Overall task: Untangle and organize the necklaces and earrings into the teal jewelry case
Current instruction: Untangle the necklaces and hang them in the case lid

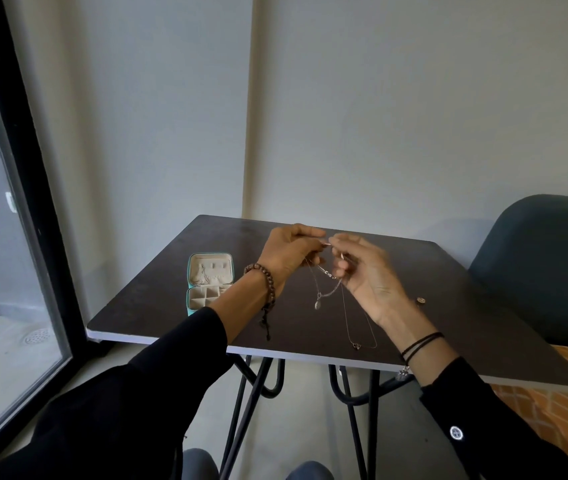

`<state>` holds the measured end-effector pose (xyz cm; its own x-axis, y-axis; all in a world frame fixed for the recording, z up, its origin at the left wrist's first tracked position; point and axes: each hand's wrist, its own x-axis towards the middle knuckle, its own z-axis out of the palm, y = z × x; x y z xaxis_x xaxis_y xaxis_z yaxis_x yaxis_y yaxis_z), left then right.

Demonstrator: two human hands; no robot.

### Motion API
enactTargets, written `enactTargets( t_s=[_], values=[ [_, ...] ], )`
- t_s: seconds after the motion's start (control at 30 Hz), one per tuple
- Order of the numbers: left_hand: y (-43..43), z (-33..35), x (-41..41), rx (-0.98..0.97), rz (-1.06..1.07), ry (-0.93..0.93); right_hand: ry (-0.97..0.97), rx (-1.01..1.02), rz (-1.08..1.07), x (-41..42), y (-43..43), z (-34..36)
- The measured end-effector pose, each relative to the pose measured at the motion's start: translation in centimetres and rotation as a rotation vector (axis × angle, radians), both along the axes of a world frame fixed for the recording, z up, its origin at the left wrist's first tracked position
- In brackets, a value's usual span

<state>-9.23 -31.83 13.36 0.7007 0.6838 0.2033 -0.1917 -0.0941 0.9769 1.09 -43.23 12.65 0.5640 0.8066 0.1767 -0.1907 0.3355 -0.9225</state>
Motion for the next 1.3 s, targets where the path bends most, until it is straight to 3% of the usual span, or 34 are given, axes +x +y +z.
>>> enactTargets(
  t_s=[0.13, 0.27, 0.37, 0.5, 0.73, 1.03, 1.3],
  values=[
    [0.4, 0.1, -0.3, -0.053, 0.001, -0.027, -0.215, -0.153, 0.04, -0.2, -0.1, -0.6],
    [0.2, -0.6, -0.7, -0.025, 0.001, 0.004, -0.273, -0.213, 0.009, -0.3, -0.1, -0.5],
    [0.0, -1.3, -0.8, 0.004, -0.001, 0.03, -0.157, -0.133, -0.061, -0.5, 0.1, -0.3],
    [-0.4, -1.8, -0.7, 0.025, 0.014, 0.054, 0.188, 0.049, -0.046, -0.9, 0.2, 0.4],
    [-0.9, -2.6, -0.3, 0.123, 0.116, 0.138, 0.345, 0.161, -0.074, -1.2, 0.3, 0.3],
    [-1.1, -3.3, -0.8, 0.22, 0.011, 0.344, 0.374, 0.135, -0.125, -0.7, 0.7, -0.1],
    [-0.4, -2.6, -1.3, 0.269, -0.038, 0.308, 0.263, 0.007, -0.149, -0.3, 0.6, -1.1]
  ],
)
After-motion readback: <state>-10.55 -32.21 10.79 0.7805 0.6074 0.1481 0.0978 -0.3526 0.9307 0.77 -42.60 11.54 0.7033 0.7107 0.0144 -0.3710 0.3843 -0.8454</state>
